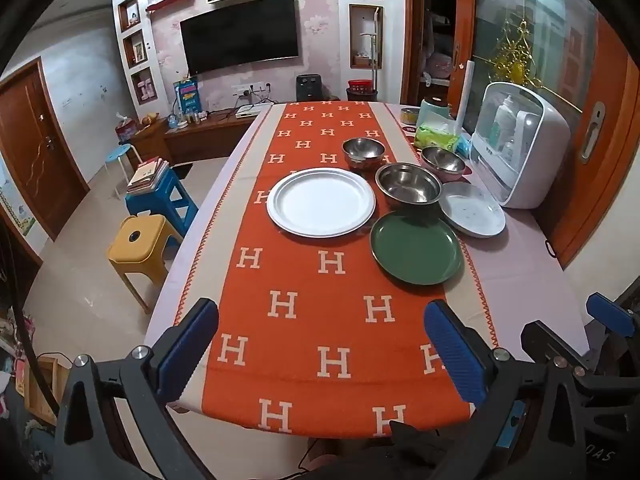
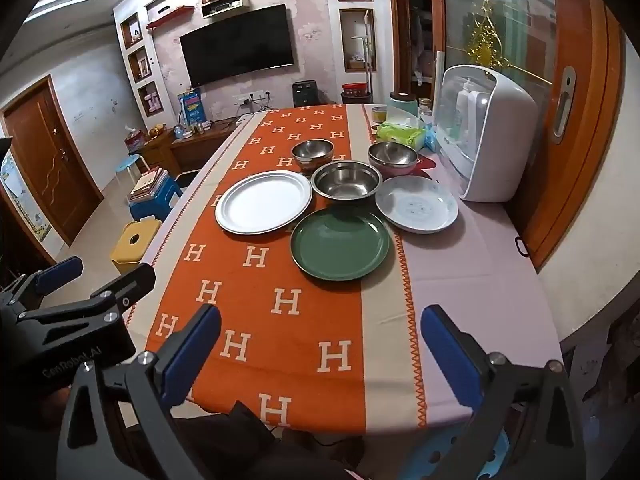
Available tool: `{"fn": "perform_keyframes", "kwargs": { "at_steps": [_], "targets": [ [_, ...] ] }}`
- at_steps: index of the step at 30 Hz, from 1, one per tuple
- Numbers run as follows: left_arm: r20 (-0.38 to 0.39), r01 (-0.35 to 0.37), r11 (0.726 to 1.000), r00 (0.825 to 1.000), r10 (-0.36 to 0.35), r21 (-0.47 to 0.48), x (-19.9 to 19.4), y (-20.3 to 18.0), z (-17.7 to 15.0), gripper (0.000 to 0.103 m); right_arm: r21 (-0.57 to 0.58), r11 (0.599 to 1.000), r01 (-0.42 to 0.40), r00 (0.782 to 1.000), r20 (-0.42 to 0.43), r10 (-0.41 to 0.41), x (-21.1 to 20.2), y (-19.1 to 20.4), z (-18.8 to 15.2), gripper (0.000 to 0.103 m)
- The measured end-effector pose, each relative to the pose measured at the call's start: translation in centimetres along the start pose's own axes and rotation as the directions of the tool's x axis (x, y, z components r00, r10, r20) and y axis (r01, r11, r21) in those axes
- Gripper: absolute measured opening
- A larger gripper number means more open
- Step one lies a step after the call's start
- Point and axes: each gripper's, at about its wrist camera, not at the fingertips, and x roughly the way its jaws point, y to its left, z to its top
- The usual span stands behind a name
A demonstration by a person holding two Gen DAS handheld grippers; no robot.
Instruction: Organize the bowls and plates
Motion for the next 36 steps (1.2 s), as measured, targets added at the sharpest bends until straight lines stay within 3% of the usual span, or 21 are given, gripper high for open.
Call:
{"fn": "perform_keyframes", "kwargs": {
  "at_steps": [36],
  "targets": [
    [-0.002, -0.010, 1.000, 1.000, 0.010, 0.000, 0.9, -1.5, 1.7, 0.101, -0.007, 1.000, -0.009, 0.999, -0.040, 0.009, 2.0, -1.7, 0.8, 0.101]
  ]
}}
